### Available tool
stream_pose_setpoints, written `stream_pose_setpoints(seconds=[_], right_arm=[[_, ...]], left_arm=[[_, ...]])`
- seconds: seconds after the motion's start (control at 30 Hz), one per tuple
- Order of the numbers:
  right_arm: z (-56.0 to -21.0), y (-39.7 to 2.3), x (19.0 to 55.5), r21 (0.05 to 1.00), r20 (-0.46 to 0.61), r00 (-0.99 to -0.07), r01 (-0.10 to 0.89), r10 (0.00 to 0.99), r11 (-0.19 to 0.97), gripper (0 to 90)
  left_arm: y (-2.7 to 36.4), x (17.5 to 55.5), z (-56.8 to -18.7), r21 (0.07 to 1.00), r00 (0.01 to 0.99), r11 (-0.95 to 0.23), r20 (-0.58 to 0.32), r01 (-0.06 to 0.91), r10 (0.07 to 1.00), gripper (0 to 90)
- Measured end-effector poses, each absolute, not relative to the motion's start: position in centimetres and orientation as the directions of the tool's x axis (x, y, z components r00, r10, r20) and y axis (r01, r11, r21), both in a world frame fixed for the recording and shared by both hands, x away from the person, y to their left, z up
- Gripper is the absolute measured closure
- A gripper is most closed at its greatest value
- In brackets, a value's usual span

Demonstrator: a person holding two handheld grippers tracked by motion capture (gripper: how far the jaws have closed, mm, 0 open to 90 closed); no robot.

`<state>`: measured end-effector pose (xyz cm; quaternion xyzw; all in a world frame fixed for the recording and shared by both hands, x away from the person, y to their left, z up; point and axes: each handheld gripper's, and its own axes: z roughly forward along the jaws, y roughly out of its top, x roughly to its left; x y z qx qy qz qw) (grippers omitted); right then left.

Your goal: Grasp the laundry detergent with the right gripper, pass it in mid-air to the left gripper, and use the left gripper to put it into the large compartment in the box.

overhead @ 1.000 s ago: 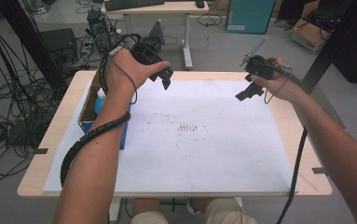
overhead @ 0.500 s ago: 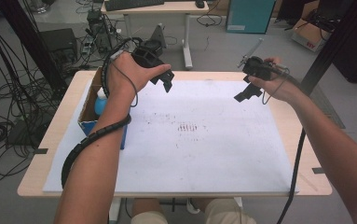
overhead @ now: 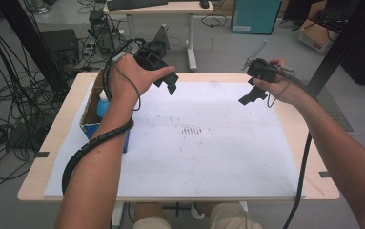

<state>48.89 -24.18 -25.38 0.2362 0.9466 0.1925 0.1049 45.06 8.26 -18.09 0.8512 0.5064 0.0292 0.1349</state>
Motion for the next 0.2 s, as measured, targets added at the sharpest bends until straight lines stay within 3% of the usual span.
stream_pose_setpoints(seconds=[0.2], right_arm=[[-25.25,-24.28,48.62,0.409,-0.108,-0.863,0.414,0.494,0.813,6.8]], left_arm=[[8.28,44.57,-17.87,0.27,0.489,-0.452,-0.087,0.85,0.868,8.5]])
